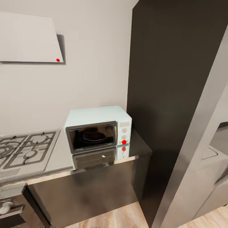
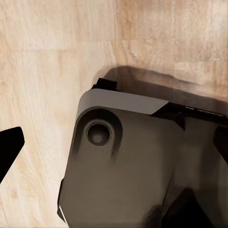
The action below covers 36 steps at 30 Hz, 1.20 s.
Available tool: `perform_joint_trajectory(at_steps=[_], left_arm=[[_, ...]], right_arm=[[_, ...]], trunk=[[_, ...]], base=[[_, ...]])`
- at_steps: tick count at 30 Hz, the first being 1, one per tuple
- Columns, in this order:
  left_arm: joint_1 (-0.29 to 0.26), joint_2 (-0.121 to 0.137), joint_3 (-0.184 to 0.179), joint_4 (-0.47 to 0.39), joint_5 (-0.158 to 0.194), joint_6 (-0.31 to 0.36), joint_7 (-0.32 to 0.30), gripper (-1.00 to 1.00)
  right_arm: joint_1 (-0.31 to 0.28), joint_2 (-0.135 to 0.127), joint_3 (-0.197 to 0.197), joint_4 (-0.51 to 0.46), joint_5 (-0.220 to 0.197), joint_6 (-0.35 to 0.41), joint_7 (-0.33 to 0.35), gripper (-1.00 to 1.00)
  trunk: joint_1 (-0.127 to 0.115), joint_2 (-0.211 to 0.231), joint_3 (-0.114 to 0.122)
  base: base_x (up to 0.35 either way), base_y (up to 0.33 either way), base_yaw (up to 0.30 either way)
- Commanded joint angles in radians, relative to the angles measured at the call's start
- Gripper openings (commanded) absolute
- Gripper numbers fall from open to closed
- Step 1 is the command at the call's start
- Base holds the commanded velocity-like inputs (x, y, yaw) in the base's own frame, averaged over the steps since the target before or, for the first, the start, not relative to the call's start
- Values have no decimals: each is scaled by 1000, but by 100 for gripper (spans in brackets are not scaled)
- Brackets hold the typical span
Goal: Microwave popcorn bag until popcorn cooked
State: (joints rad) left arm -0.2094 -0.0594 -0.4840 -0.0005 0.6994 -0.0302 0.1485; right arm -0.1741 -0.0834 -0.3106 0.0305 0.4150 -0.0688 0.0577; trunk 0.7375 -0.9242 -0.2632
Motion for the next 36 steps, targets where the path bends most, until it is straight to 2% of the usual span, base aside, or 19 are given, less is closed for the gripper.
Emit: perform_joint_trajectory(at_steps=[1, 23, 36], left_arm=[[-1, 0, -8, 1, 8, -2, 3, 100], [-1, 0, -8, 1, 6, 0, 2, 100], [-1, 0, -7, 1, 6, -2, 2, 100]], right_arm=[[-1, -1, -9, 3, 7, -6, 2, 100], [-1, -7, -8, 2, 8, -17, 1, 100], [-1, -10, -9, 2, 13, -20, 2, 100]], trunk=[[0, -1, -1], [0, -1, -1], [0, -1, -1]], base=[[0, 0, 272], [0, 0, 270], [0, 0, 30]])
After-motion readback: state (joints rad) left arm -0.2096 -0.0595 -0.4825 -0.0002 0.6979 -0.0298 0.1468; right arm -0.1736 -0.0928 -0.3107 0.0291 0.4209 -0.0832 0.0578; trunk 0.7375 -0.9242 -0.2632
